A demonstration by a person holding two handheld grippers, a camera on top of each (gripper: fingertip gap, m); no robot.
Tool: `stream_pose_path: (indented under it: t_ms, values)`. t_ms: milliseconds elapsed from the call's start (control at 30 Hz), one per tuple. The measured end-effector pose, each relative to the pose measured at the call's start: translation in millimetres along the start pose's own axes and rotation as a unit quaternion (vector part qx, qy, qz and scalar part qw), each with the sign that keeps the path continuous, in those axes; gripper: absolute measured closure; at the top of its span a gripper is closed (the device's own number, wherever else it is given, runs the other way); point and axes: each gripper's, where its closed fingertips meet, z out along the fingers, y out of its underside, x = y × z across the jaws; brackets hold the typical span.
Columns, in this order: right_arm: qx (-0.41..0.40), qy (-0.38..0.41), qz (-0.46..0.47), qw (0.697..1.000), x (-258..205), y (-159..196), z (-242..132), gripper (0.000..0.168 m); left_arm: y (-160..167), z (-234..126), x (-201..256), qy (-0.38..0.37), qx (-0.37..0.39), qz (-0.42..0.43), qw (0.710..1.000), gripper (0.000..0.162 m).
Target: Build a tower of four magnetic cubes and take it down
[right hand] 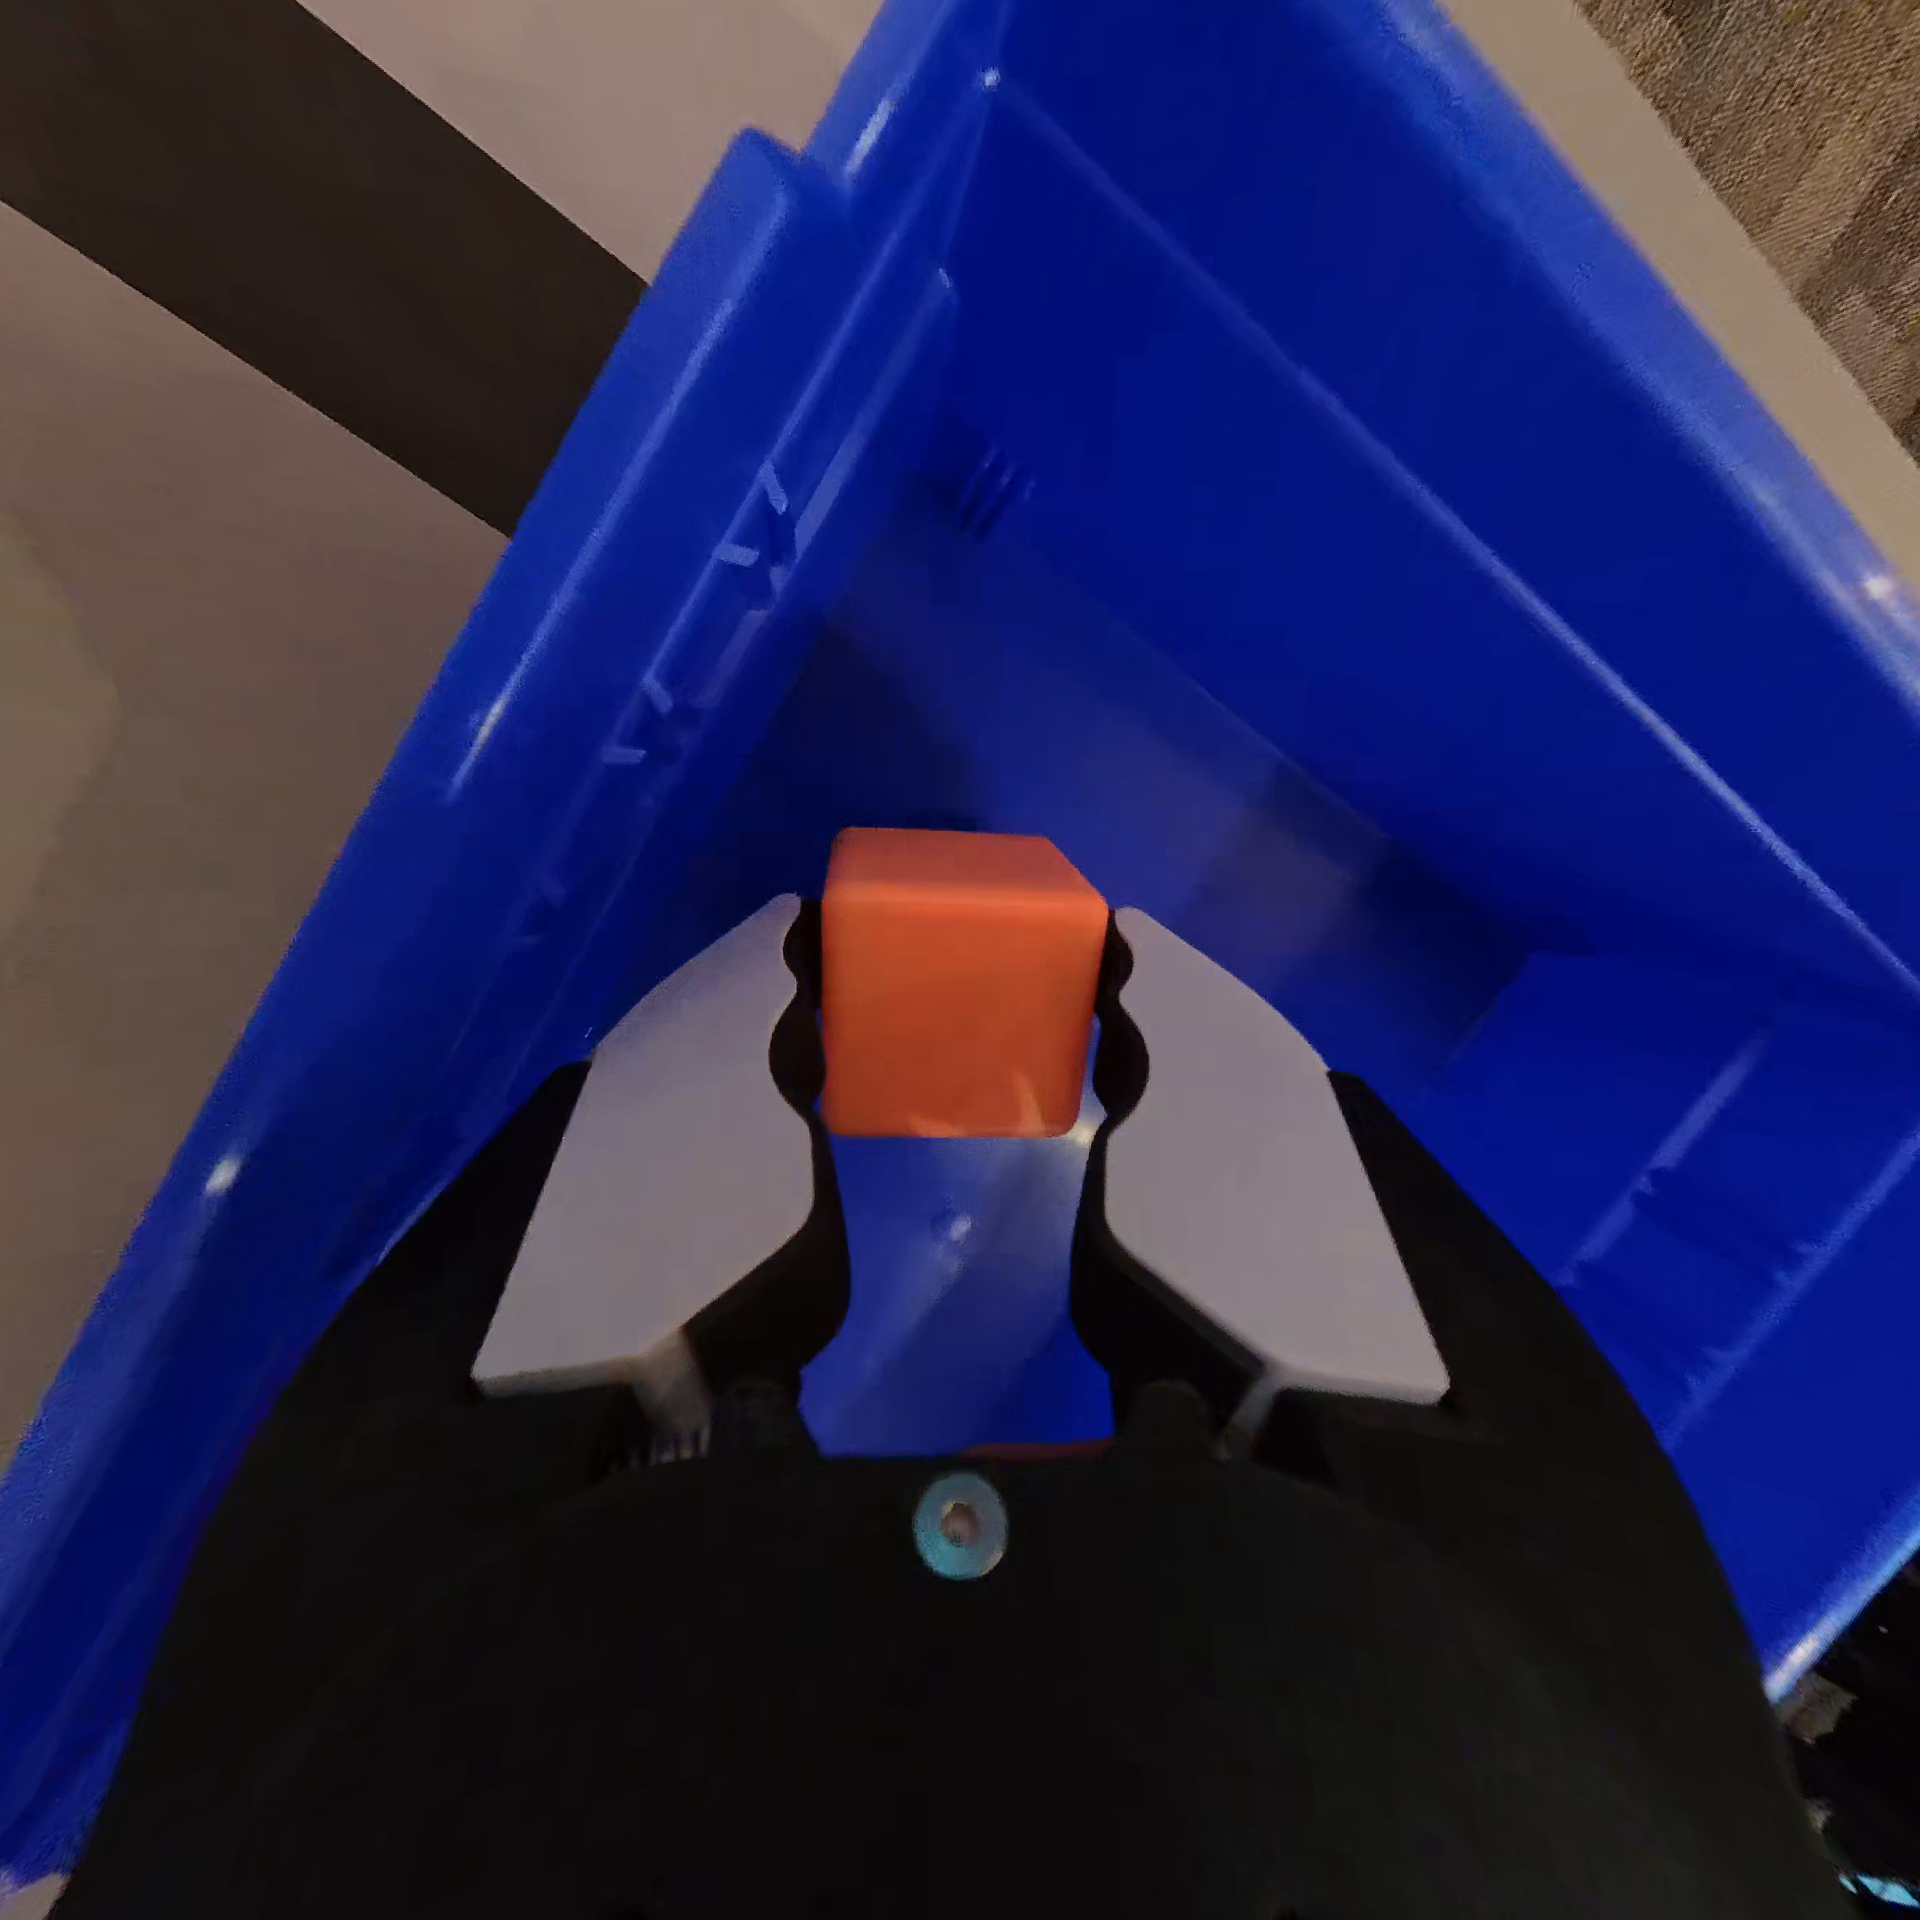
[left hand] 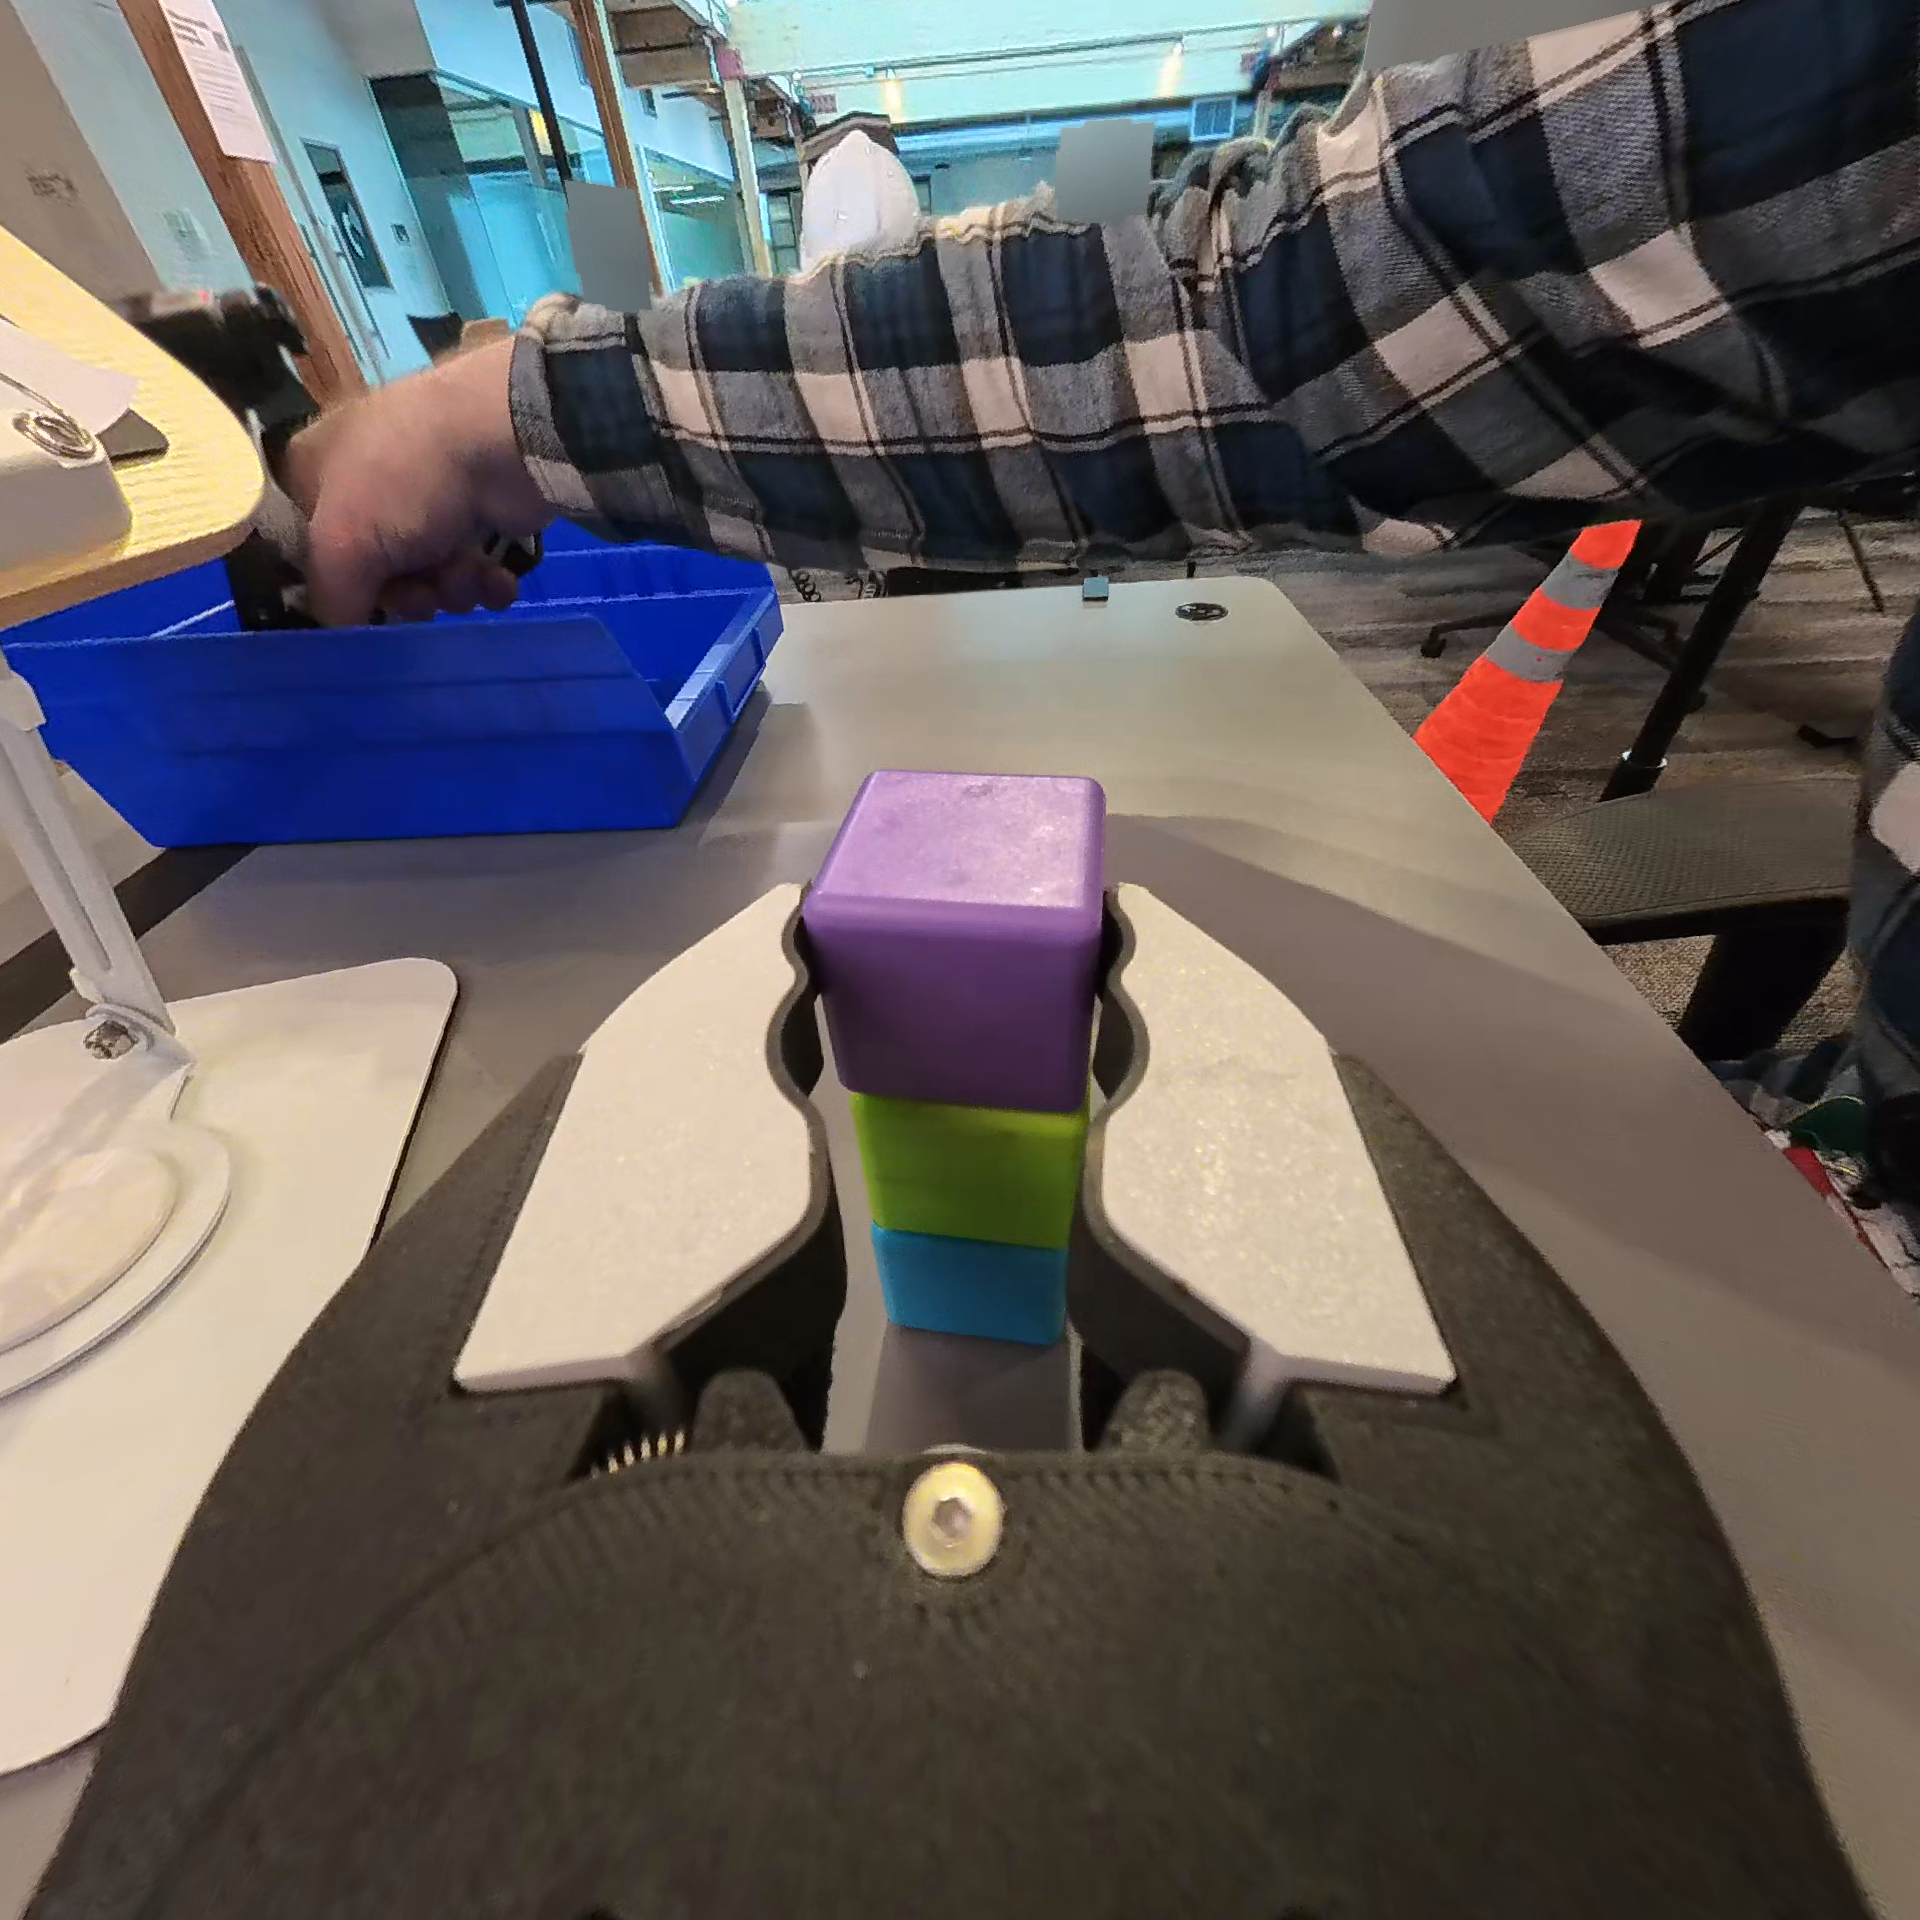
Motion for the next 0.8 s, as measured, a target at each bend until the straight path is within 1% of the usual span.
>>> stream_pose_path:
  t_ms: [133, 300, 400, 500, 667, 733, 800]
  values:
    - [-0.004, -0.006, -0.002, 1.0, -3.3, -0.6, 9.3, 0.117, -0.1, 0.2, 0.1, 0.001, 0.0, 0.0, 1.0, 0.112]
    - [0.003, -0.003, -0.005, 1.0, -1.3, -5.2, 5.6, 0.117, 0.0, 0.4, 0.2, 0.001, 0.0, -0.001, 1.0, 0.112]
    - [0.02, -0.006, 0.003, 1.0, 0.5, -9.3, -4.9, 0.112, -0.2, 0.7, 0.9, 0.002, 0.0, 0.0, 1.0, 0.112]
    - [0.03, -0.012, 0.006, 0.999, 1.3, -9.1, -15.5, 0.11, -0.3, 1.2, 1.7, 0.004, 0.0, 0.001, 1.0, 0.112]
    - [0.045, -0.001, 0.0, 0.999, 3.2, -2.6, -34.5, 0.111, -0.4, 1.3, 2.7, 0.005, -0.001, 0.004, 1.0, 0.112]
    - [0.064, 0.008, -0.004, 0.998, 3.1, -2.6, -47.7, 0.111, -0.4, 1.3, 3.1, 0.006, -0.001, 0.005, 1.0, 0.112]
    - [0.099, 0.009, 0.004, 0.995, 2.5, -5.2, -64.1, 0.115, -0.6, 1.1, 4.6, 0.01, 0.001, 0.008, 1.0, 0.112]
